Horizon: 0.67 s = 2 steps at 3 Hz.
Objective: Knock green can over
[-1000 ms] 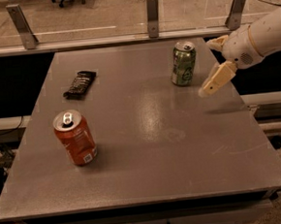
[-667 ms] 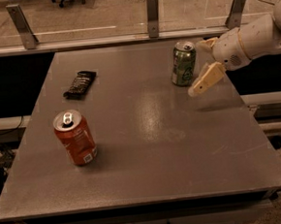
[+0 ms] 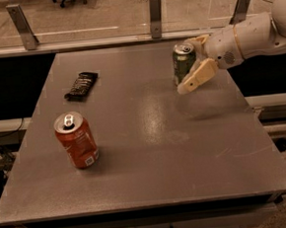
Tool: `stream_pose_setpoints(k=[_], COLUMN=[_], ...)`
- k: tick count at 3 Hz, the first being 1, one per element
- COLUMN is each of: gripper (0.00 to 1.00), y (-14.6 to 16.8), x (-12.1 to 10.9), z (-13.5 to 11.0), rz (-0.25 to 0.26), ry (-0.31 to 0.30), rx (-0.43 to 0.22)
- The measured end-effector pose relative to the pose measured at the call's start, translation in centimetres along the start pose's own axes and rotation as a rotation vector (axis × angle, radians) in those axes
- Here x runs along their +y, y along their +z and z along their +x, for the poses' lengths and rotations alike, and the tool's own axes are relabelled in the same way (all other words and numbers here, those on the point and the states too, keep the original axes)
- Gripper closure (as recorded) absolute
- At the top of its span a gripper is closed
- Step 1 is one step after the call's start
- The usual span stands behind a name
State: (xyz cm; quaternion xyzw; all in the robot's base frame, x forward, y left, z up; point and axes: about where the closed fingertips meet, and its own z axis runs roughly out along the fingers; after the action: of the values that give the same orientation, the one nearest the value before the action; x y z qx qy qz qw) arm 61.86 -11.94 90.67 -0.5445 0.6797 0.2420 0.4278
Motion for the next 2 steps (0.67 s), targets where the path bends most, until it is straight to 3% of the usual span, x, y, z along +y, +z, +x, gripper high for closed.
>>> stream_pose_setpoints(k=[2], gripper=[0.00], y=[0.6], x=[5.5], z=[-6.8], rz=[-0.155], ry=[0.075], rx=[-0.092])
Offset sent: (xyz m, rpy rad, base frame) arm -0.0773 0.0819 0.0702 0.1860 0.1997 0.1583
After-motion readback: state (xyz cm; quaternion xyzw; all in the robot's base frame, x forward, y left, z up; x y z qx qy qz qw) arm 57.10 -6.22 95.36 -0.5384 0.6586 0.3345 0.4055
